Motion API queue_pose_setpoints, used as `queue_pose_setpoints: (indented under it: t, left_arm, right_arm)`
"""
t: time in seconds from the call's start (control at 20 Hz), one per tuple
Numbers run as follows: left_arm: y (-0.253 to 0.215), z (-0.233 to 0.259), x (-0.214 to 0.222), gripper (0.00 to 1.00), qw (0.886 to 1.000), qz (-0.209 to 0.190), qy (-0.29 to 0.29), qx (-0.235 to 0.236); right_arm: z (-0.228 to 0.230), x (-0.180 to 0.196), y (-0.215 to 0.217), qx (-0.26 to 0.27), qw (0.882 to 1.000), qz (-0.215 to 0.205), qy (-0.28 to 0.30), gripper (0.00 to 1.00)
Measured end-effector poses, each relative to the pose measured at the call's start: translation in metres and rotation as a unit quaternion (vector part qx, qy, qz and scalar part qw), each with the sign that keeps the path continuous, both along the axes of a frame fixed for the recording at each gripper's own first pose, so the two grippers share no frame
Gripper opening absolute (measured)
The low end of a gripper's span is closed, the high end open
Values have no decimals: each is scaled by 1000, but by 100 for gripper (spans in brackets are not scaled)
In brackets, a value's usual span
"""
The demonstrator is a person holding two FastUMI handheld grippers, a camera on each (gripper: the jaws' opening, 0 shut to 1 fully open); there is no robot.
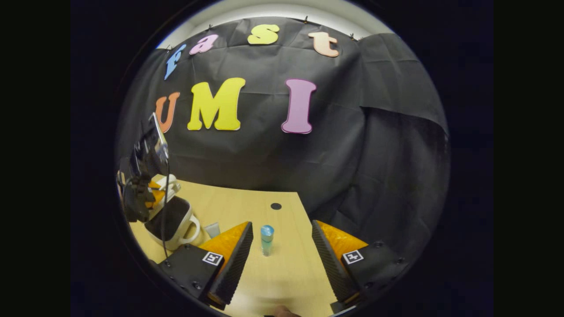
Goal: First open the suitcase, pack the skin care products into it, and then close the suitcase.
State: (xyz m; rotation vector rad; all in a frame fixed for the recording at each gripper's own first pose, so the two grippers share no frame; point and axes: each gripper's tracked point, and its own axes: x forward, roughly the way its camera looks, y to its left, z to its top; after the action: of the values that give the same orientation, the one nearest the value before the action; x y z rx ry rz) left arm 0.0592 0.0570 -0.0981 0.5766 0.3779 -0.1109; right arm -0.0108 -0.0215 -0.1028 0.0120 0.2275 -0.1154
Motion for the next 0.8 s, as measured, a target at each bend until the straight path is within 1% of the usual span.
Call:
queue_pose_setpoints:
  t: [0.1,0.25,0.3,0.35,0.4,0.45,0.65,0.8]
  left_arm:
    - [24,24,-5,3,1000,12,-10,-22]
    - [71,60,-7,3,998,32,-29,-39]
    - [91,67,-5,3,998,41,-32,-47]
    - [116,76,-5,2,997,50,-36,-53]
    - [142,83,-6,3,996,63,-38,-55]
    - [168,88,-6,2,995,76,-41,-54]
    - [257,76,-8,3,992,112,-29,-50]
    - [308,50,-11,3,988,139,-10,-65]
  right_arm:
    - [5,7,20,-4,1000,8,0,80]
    - [14,17,50,-7,1000,18,-4,80]
    - [16,21,59,-8,1000,21,-6,79]
    - [17,23,69,-9,1000,24,-7,80]
    - [18,26,79,-7,1000,26,-5,79]
    - [16,29,88,-5,1000,29,-2,80]
    - [19,34,112,-8,999,34,-5,80]
    - [19,36,118,-7,999,33,-3,80]
